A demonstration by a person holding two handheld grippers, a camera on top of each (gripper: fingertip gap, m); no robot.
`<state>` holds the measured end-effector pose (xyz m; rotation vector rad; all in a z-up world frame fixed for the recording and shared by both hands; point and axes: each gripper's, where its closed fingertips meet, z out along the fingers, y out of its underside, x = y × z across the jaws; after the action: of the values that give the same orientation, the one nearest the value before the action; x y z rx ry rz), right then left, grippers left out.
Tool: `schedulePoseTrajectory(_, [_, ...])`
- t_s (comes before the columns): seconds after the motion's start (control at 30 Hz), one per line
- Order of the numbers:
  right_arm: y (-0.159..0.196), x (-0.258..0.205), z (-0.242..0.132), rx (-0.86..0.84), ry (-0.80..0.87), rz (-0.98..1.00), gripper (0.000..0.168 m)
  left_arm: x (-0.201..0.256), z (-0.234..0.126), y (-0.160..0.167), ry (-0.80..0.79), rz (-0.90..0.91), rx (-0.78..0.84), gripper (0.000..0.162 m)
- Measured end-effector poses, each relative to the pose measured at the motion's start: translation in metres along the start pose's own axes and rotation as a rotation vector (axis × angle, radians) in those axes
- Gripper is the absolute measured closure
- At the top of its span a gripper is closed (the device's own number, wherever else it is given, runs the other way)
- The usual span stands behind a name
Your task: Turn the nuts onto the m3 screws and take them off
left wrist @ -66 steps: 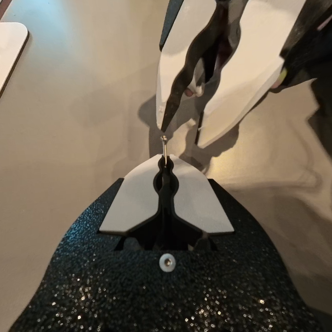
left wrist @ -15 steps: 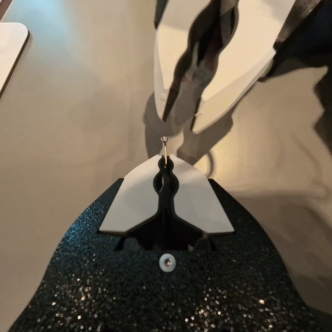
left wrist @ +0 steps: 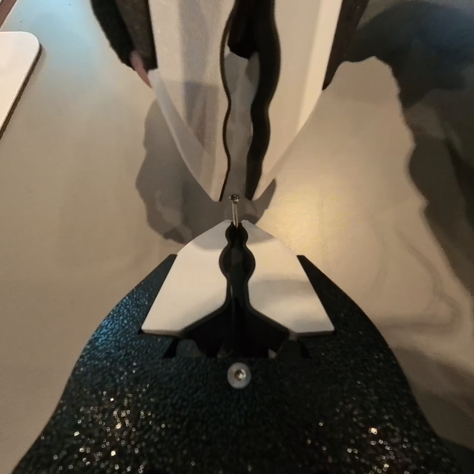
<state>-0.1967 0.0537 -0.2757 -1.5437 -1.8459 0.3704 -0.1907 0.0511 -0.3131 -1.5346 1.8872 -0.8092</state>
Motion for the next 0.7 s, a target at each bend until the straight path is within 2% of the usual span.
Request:
schedulePoseTrajectory(0.13, [0.0021,-0.0003,0.0049,-0.046,-0.029,-0.041,0.162,0.0,0.0,0.0001,0.001,-0.001,0.0,0.16])
schedulePoseTrajectory(0.2, [0.001,-0.0009,0.0053,-0.048,-0.051,-0.001,0.162,0.0,-0.0001,0.0,0.0,0.0,0.0,0.16])
schedulePoseTrajectory(0.43, [0.0053,-0.004,0.0042,-0.094,-0.03,0.515,0.163,0.0,-0.0001,0.0001,-0.003,0.004,0.0,0.16])
schedulePoseTrajectory(0.57, [0.0054,-0.0072,0.0042,-0.127,0.045,1.045,0.163,0.0001,0.0,0.0002,-0.009,0.011,0.001,0.16])
schedulePoseTrajectory(0.6, [0.0024,-0.0082,0.0043,-0.106,0.045,1.118,0.163,0.0,-0.0001,0.0001,-0.015,0.017,0.002,0.16])
schedulePoseTrajectory(0.63, [0.0024,-0.0081,0.004,-0.101,0.056,1.142,0.163,0.0,-0.0001,0.0001,-0.018,0.021,0.002,0.16])
schedulePoseTrajectory(0.7, [0.0003,-0.0065,0.003,-0.082,0.06,1.071,0.162,0.0001,-0.0001,0.0002,-0.016,0.019,0.002,0.16])
